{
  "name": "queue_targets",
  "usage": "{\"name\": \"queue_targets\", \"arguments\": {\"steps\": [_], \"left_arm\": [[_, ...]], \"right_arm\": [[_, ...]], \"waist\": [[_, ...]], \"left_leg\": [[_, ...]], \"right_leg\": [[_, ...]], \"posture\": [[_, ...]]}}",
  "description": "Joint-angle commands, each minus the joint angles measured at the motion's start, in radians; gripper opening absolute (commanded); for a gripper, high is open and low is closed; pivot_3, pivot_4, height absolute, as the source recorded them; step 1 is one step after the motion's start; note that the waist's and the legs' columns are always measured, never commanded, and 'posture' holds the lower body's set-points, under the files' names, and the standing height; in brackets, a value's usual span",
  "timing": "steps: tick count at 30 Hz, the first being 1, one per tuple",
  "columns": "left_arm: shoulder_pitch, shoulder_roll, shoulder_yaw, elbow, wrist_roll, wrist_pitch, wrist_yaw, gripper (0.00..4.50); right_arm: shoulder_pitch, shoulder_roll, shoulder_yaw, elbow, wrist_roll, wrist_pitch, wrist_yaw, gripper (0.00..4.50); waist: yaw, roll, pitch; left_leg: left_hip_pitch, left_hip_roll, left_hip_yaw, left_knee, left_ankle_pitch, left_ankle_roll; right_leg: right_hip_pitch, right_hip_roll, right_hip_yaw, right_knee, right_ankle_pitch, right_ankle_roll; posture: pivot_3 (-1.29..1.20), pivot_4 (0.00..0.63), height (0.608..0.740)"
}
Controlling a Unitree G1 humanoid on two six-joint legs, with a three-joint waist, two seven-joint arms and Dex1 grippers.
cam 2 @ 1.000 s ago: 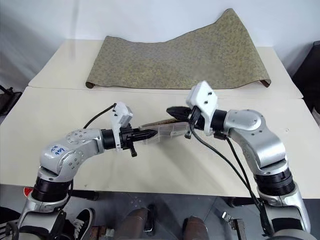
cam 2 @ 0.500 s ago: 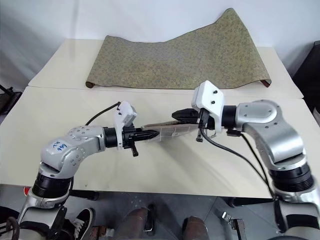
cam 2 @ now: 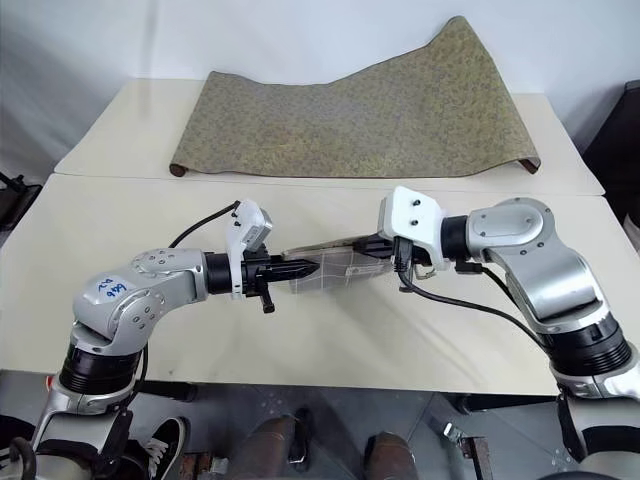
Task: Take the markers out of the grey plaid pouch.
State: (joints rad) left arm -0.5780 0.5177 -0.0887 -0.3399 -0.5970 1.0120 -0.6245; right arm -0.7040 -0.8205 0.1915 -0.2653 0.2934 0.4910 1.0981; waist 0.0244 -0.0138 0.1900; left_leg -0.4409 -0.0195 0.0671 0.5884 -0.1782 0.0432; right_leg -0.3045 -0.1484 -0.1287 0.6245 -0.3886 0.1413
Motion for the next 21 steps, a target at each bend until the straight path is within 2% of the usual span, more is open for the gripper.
{"name": "queue_targets", "arguments": {"steps": [1, 14, 19, 21], "left_arm": [[-0.002, 0.002, -0.005, -0.036, 0.011, -0.030, -0.003, 0.00], [0.003, -0.018, -0.012, -0.028, 0.027, -0.046, 0.010, 0.00], [0.003, -0.024, -0.010, -0.023, 0.032, -0.049, 0.018, 0.00], [0.003, -0.029, -0.005, -0.020, 0.028, -0.047, 0.019, 0.00]], "right_arm": [[-0.031, 0.011, -0.008, 0.000, -0.014, -0.021, 0.001, 0.04], [-0.029, -0.002, -0.002, 0.033, -0.048, -0.047, 0.041, 0.04], [-0.045, 0.027, -0.056, 0.016, 0.025, 0.003, 0.046, 0.04], [-0.037, 0.012, -0.037, 0.017, -0.005, -0.018, 0.050, 0.04]], "waist": [[0.000, 0.000, 0.000], [0.001, 0.000, 0.000], [0.000, 0.000, 0.000], [0.000, 0.000, 0.000]], "left_leg": [[0.000, 0.000, 0.000, 0.000, 0.000, 0.000], [0.000, 0.000, 0.000, 0.000, 0.000, 0.000], [0.000, 0.000, 0.000, 0.000, 0.000, 0.000], [0.000, 0.000, 0.000, 0.000, 0.000, 0.000]], "right_leg": [[0.000, 0.000, 0.000, 0.000, 0.000, 0.000], [0.000, 0.000, 0.000, 0.000, 0.000, 0.000], [0.000, 0.000, 0.000, 0.000, 0.000, 0.000], [0.000, 0.000, 0.000, 0.000, 0.000, 0.000]], "posture": [[0.00, 0.150, 0.740], [0.00, 0.150, 0.740], [0.00, 0.150, 0.740], [0.00, 0.150, 0.740]]}}
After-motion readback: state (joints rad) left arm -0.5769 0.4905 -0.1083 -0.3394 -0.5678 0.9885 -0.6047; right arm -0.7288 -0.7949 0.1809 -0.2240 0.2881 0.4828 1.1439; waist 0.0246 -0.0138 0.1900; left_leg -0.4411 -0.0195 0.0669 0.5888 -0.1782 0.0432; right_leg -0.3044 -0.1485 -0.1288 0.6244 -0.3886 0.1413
